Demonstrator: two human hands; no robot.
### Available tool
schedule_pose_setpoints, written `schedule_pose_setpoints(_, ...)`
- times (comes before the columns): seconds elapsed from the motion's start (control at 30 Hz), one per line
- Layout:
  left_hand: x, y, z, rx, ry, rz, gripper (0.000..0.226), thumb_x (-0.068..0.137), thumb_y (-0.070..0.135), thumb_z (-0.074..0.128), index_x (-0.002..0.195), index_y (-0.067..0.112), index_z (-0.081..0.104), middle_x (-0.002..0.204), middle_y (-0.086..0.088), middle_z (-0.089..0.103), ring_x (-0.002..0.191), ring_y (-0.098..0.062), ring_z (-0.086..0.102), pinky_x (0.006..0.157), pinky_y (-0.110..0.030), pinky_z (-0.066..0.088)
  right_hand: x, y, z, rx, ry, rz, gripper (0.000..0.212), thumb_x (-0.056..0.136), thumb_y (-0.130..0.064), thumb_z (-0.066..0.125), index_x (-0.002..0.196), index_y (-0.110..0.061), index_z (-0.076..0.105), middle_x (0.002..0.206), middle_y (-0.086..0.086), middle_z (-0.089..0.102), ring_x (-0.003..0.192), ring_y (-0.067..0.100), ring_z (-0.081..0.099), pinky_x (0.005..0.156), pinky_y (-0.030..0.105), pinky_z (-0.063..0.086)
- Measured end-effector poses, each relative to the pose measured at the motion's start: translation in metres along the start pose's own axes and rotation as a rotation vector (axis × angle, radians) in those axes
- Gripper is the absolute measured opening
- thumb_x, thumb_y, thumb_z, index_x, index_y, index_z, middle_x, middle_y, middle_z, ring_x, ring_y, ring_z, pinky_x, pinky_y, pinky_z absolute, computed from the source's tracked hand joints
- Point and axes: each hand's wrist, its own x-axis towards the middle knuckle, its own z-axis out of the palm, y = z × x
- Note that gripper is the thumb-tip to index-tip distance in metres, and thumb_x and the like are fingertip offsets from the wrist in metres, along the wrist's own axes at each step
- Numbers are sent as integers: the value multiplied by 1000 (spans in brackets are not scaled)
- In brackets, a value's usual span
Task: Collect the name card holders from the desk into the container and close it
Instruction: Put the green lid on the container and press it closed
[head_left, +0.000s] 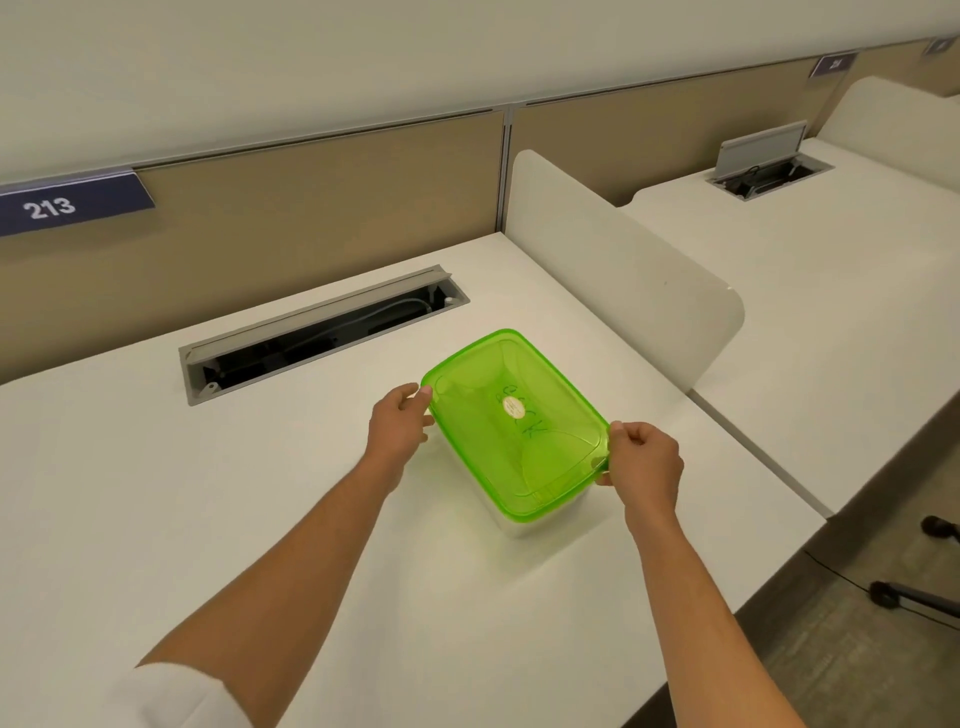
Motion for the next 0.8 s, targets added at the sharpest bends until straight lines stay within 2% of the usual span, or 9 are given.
schedule_pose_setpoints(0.07, 6, 3, 0, 42, 1, 28, 35, 96, 27, 60, 127, 11, 58, 94, -1, 67, 76, -15, 66, 65, -31, 51, -2, 0, 1, -89, 15, -48, 20, 94, -28, 57, 83, -15, 69, 68, 0, 68, 61, 31, 69, 72, 41, 57)
schedule_pose_setpoints(0.13, 11, 5, 0, 81, 9, 50, 32, 96, 25, 62, 124, 12, 60, 94, -7, 68, 74, -17, 65, 62, -30, 50, -3, 1, 2, -152, 35, -66, 21, 93, -31, 57, 80, -19, 68, 71, 0, 69, 73, 35, 67, 81, 44, 54)
schedule_pose_setpoints(0.33, 24, 5, 0, 109, 22, 53, 22, 94, 22, 63, 115, 13, 65, 91, -10, 68, 69, -17, 64, 61, -30, 49, 1, 5, 3, -206, 69, -127, 20, 95, -30, 58, 91, -14, 70, 79, 1, 66, 78, 25, 56, 76, 34, 41)
schedule_pose_setpoints(0.43, 28, 3, 0, 88, 7, 22, 20, 95, 21, 62, 112, 11, 65, 88, -9, 68, 68, -18, 63, 63, -31, 51, 3, 9, 4, -186, 20, -80, 26, 95, -36, 56, 88, -14, 68, 81, 3, 69, 77, 33, 66, 80, 39, 50)
schedule_pose_setpoints(0.5, 30, 3, -1, 75, -7, -4, 20, 95, 21, 62, 109, 7, 66, 87, -9, 68, 67, -18, 62, 61, -30, 51, 4, 13, 5, -159, -10, -47, 31, 96, -40, 53, 84, -14, 66, 78, 3, 69, 71, 33, 69, 80, 42, 53)
schedule_pose_setpoints(0.63, 36, 5, -2, 71, -32, -45, 12, 94, 23, 64, 94, 11, 66, 87, -11, 67, 66, -18, 62, 59, -28, 51, 7, 16, 4, -163, -32, -28, 36, 97, -45, 50, 77, -18, 63, 69, -1, 66, 46, 23, 66, 76, 37, 52)
schedule_pose_setpoints(0.8, 37, 3, -1, 63, 1, -17, 13, 90, 25, 69, 89, 12, 67, 84, -12, 67, 65, -19, 62, 60, -29, 52, 9, 18, 2, -192, -68, -59, 40, 99, -43, 47, 75, -13, 60, 62, 6, 62, 43, 21, 65, 76, 39, 52)
